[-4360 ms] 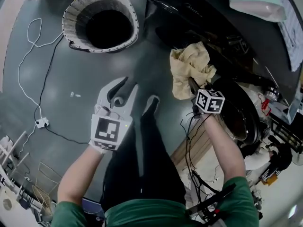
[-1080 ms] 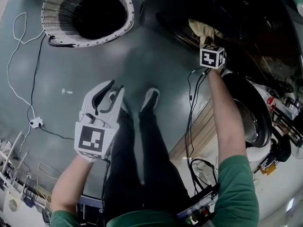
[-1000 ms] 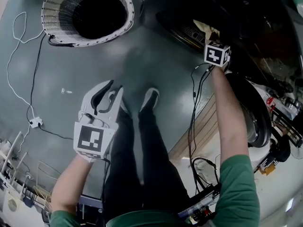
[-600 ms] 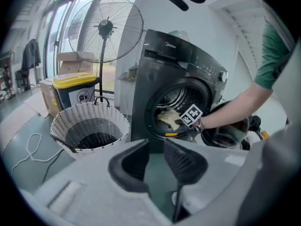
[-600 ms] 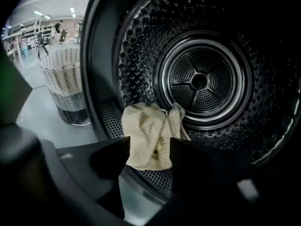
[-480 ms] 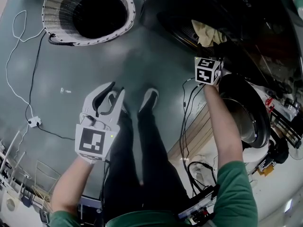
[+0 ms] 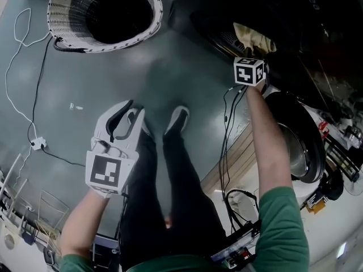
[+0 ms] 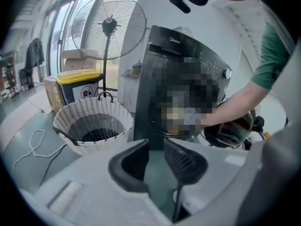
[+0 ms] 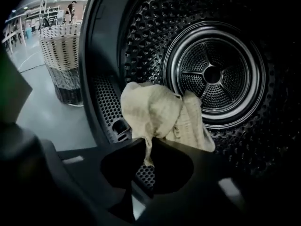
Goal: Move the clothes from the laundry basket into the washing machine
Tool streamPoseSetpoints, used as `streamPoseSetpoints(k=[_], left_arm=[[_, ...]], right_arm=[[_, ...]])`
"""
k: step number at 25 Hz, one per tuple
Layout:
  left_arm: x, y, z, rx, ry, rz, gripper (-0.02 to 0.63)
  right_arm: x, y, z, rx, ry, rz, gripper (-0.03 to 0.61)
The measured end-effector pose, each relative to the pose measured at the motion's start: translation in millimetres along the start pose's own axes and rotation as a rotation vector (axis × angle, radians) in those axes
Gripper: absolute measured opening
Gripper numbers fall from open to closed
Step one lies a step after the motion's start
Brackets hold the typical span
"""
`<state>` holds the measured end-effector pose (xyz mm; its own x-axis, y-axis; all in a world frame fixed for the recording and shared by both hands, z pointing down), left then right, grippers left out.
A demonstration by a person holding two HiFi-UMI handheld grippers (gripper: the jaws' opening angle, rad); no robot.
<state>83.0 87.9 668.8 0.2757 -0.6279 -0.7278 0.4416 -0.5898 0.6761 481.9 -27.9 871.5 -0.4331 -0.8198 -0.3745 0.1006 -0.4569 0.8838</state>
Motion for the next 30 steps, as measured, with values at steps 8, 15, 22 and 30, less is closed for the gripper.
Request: streamPoseSetpoints(k=[8, 15, 22, 30], left_arm=[[22.7, 3.4, 6.3, 0.039, 0.034, -0.09, 0.098], [33.1, 16.4, 22.5, 0.066, 0.051, -0.144, 0.098], [25.3, 2.1, 6.0, 0.017, 0.056, -0.125, 0.098], [10.3, -16.7, 12.0, 0.006, 0.017, -0.083, 0.098]], right_arm=[[26.2, 18.2, -62.1, -0.079, 0.071, -0.047, 0.034], [10.1, 41.4, -54.9, -0.005, 0.105, 0.012, 0.084], [7.6, 5.2, -42.4, 0.079, 0.149, -0.051, 0.178], [18.5, -41.2, -9.7, 0.011, 0.06, -0.224, 0.186]])
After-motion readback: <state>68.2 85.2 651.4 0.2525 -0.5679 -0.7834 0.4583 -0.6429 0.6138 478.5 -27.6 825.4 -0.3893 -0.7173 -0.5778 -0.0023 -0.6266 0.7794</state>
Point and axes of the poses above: the fingertips, and each gripper's own axes: y forward along the fingers, z to its left, x out of its top, the point moved 5 cm from there along -y, backward along the fingers, and after that the axes turned 12 degrees about x, right-handed, at the moved point
